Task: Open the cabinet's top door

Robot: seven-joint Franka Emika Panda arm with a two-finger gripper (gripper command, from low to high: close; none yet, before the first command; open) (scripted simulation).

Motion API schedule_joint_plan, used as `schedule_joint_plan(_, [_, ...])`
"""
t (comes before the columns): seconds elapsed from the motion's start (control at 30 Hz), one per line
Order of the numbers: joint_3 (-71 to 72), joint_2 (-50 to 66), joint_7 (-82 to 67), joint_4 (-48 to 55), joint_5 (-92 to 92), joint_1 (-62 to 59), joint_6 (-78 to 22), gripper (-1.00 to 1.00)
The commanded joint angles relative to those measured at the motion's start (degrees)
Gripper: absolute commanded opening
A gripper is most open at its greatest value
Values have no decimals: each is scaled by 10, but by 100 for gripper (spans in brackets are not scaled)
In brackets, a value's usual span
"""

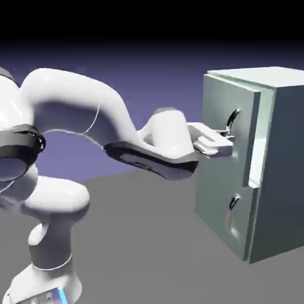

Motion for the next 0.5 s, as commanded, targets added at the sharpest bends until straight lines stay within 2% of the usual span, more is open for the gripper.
schedule_joint_plan(0.0, [20,12,18,-2,-2,-21,1,-100])
schedule_joint_plan(0.3, [207,74,133,-15,3,-207,12,-100])
schedule_joint_plan(0.47, [287,48,81,-57,102,-271,-14,-100])
